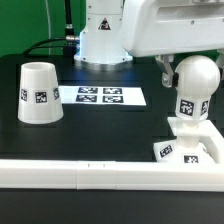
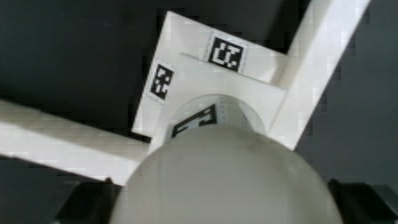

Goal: Assemble lamp

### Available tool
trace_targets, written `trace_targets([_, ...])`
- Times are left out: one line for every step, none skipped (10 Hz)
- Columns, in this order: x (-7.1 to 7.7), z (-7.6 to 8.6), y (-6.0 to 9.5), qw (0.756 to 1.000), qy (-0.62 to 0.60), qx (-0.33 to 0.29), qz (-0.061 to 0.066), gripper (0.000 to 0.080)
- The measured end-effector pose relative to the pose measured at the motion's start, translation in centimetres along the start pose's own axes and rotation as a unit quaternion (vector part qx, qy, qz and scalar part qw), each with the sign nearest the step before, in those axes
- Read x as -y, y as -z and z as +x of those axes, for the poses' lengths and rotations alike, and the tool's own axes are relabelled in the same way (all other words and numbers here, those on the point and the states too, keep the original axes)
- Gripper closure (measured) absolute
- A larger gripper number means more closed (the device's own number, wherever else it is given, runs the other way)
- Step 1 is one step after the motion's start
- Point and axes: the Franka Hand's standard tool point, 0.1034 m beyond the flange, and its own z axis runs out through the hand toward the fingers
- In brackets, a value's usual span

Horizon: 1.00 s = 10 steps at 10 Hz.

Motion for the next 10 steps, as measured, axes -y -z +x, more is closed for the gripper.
trace_targets([-0.05, -0.03, -0.02, 0.999, -0.054, 0.0, 0.004, 0.0223])
trace_targets([-0.08, 0.0, -0.04, 0.995, -0.1, -0.002, 0.007, 0.0223])
trace_targets([-0.09, 0.0, -0.04, 0.991, -0.135, -0.001, 0.008, 0.0223])
trace_targets([-0.08, -0.01, -0.04, 0.982, -0.19, 0.0, 0.008, 0.0222])
trace_targets([-0.08, -0.01, -0.04, 0.976, -0.22, 0.001, 0.009, 0.0222])
trace_targets([-0.07, -0.01, -0.04, 0.965, -0.262, 0.002, 0.01, 0.0222])
trace_targets([-0.06, -0.02, -0.04, 0.955, -0.297, 0.003, 0.012, 0.0222])
trace_targets([-0.07, -0.02, -0.04, 0.943, -0.332, 0.004, 0.013, 0.0222])
trace_targets([-0.02, -0.01, -0.05, 0.93, -0.367, 0.005, 0.015, 0.0222])
trace_targets([0.09, -0.05, -0.11, 0.91, -0.414, 0.007, 0.018, 0.0222])
